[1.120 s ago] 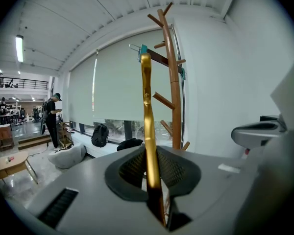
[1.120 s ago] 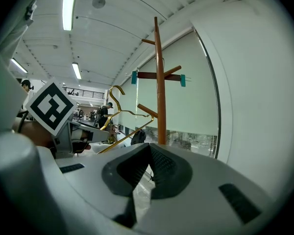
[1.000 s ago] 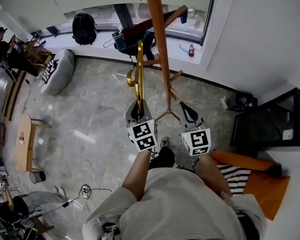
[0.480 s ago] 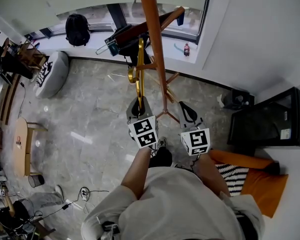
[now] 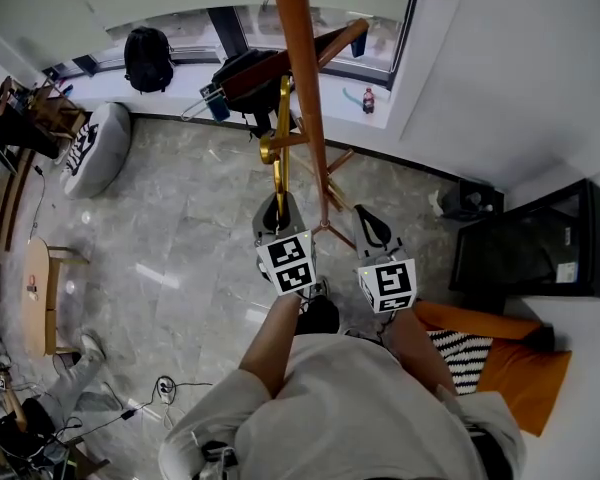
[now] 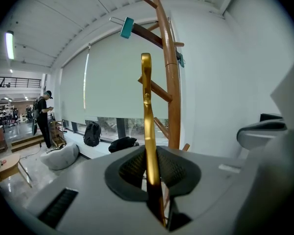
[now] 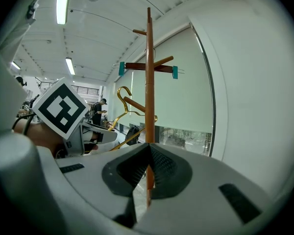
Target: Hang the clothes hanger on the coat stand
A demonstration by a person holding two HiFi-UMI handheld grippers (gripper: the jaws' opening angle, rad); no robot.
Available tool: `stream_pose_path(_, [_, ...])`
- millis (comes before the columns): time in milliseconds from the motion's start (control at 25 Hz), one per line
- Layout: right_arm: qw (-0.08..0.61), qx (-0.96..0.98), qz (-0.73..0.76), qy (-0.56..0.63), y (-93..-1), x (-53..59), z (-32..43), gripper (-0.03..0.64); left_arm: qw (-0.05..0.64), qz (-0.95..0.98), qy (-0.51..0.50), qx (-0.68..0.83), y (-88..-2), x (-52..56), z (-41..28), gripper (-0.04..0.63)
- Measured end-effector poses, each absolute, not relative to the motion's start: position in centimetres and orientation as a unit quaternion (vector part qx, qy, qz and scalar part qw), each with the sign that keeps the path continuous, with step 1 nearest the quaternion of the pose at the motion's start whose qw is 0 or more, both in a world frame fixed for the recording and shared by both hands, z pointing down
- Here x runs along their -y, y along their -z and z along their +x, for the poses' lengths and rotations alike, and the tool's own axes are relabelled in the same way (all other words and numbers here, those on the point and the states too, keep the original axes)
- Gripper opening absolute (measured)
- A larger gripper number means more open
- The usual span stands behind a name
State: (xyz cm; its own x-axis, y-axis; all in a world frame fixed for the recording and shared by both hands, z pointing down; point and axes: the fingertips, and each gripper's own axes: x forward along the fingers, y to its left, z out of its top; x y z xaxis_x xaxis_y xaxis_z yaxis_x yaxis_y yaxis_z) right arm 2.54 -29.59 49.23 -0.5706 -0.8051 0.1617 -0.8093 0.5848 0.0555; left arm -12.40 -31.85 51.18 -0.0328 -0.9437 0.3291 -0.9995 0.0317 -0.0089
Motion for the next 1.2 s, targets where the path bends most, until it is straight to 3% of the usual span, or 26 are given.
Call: stream_pose_path(1200, [0.097,0.875,0.473,-0.039,-51.5,31.2,4.2,0.005,0.120,0.689,-0.154,0.698,-54.7,34.4,-11.1,0.052])
